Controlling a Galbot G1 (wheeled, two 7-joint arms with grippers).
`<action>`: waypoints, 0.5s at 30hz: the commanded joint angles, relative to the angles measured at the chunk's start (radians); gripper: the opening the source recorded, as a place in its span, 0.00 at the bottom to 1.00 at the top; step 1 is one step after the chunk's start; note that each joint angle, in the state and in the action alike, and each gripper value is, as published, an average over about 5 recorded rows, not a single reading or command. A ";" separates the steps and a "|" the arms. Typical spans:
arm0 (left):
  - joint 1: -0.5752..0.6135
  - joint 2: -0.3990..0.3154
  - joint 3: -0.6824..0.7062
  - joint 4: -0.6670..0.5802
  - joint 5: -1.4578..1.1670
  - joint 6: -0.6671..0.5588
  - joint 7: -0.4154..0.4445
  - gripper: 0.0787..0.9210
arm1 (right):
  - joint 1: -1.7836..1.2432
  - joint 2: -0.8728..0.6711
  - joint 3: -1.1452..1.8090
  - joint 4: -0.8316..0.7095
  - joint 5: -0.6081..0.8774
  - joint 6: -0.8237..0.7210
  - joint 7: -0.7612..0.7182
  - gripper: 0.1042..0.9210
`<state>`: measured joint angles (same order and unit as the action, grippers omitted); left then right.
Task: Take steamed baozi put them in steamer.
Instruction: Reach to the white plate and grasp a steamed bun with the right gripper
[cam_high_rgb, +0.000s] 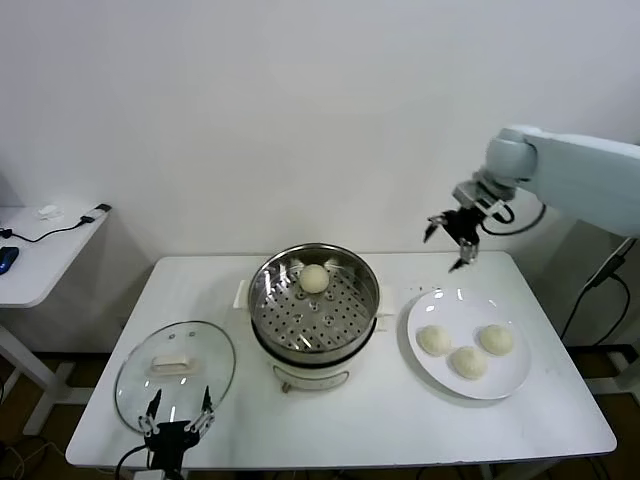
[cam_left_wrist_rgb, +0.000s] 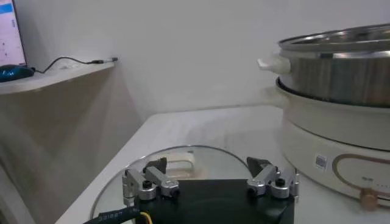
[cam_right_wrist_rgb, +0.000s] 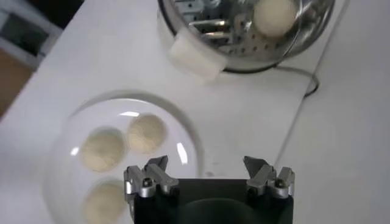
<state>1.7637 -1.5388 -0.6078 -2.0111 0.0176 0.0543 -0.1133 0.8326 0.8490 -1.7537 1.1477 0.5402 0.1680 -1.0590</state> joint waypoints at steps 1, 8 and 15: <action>0.003 -0.003 -0.003 -0.001 0.000 -0.001 0.000 0.88 | -0.097 -0.201 -0.067 0.211 0.060 -0.347 0.103 0.88; 0.001 -0.006 -0.009 0.007 0.001 0.001 0.000 0.88 | -0.304 -0.168 0.068 0.138 0.024 -0.385 0.165 0.88; -0.010 -0.011 -0.009 0.024 0.005 0.003 0.001 0.88 | -0.417 -0.110 0.169 0.061 -0.004 -0.403 0.212 0.88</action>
<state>1.7573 -1.5483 -0.6169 -1.9960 0.0210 0.0564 -0.1135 0.6226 0.7325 -1.7096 1.2509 0.5534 -0.1326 -0.9278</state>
